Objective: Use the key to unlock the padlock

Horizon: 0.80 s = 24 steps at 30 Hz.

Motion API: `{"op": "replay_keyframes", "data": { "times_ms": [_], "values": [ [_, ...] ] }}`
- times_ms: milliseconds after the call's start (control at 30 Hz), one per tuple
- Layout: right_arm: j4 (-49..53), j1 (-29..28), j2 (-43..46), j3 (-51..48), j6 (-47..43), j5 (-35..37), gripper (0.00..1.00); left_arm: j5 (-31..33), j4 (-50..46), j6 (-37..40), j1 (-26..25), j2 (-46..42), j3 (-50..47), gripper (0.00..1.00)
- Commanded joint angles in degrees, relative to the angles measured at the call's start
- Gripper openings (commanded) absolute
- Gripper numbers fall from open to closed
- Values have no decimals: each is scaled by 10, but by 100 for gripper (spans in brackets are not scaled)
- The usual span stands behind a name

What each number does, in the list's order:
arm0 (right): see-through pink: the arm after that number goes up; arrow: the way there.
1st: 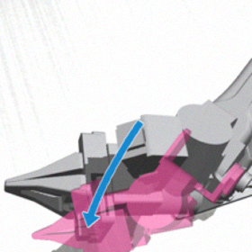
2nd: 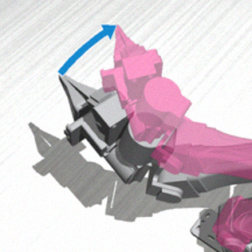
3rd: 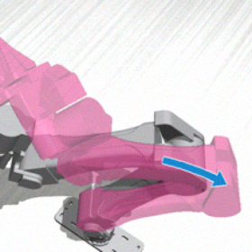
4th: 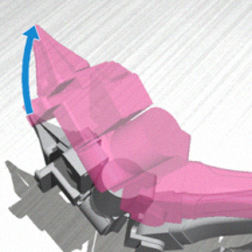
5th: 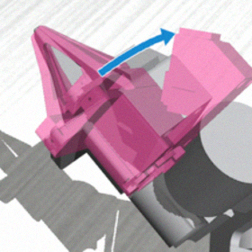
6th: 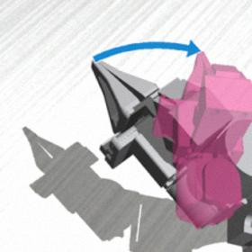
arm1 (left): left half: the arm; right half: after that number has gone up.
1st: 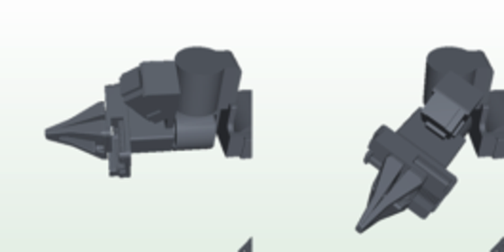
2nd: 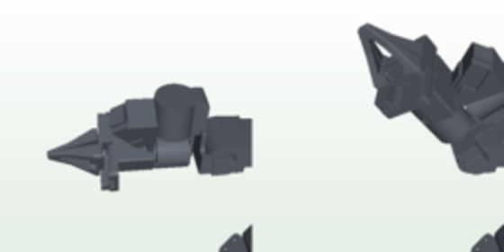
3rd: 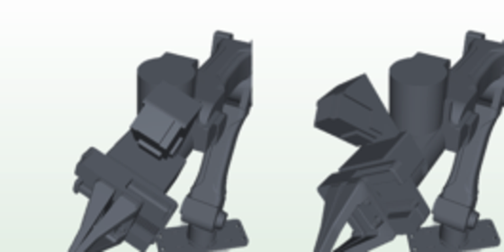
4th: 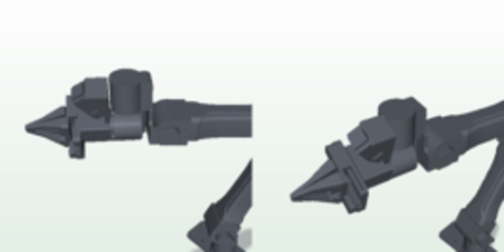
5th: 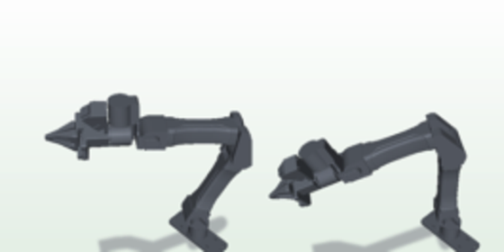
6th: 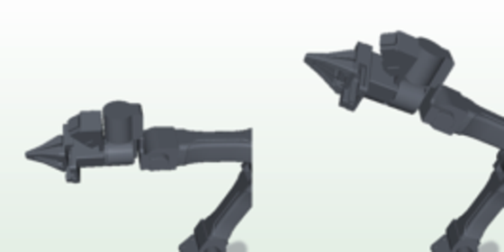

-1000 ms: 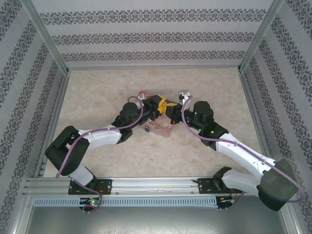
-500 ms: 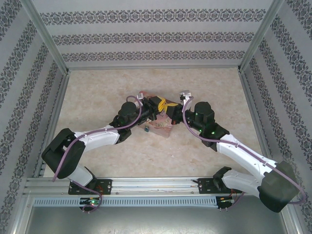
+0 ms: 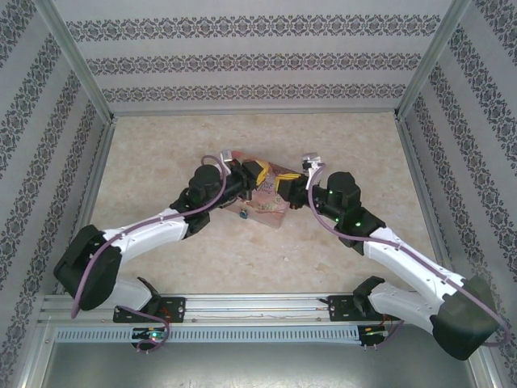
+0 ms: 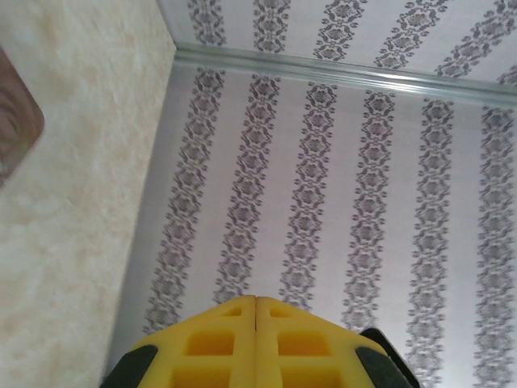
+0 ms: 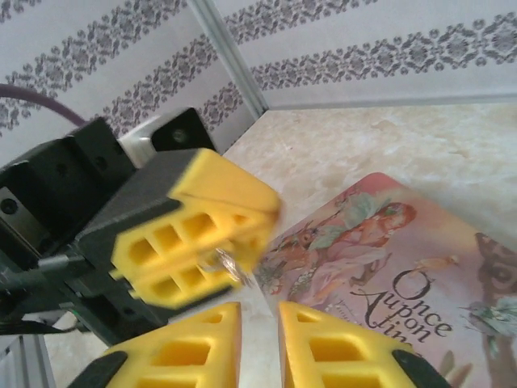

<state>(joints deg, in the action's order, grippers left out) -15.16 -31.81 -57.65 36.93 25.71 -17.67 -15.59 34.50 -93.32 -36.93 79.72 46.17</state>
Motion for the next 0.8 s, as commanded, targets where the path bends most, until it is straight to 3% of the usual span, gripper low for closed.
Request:
{"op": "replay_keyframes", "data": {
  "times_ms": [0,200,367,600,767],
  "values": [
    [6,31,32,-7,14,-47,28,-8,-134,152,24,-52,51,0],
    [-15,106,44,4,97,-211,47,-57,-314,378,51,-105,151,0],
    [-66,114,17,37,168,-311,51,-110,-426,539,53,-108,228,0],
    [-160,78,-23,69,217,-344,53,-204,-386,565,56,-98,231,0],
    [-190,51,-48,84,221,-353,53,-225,-352,551,56,-87,227,0]
  ]
}}
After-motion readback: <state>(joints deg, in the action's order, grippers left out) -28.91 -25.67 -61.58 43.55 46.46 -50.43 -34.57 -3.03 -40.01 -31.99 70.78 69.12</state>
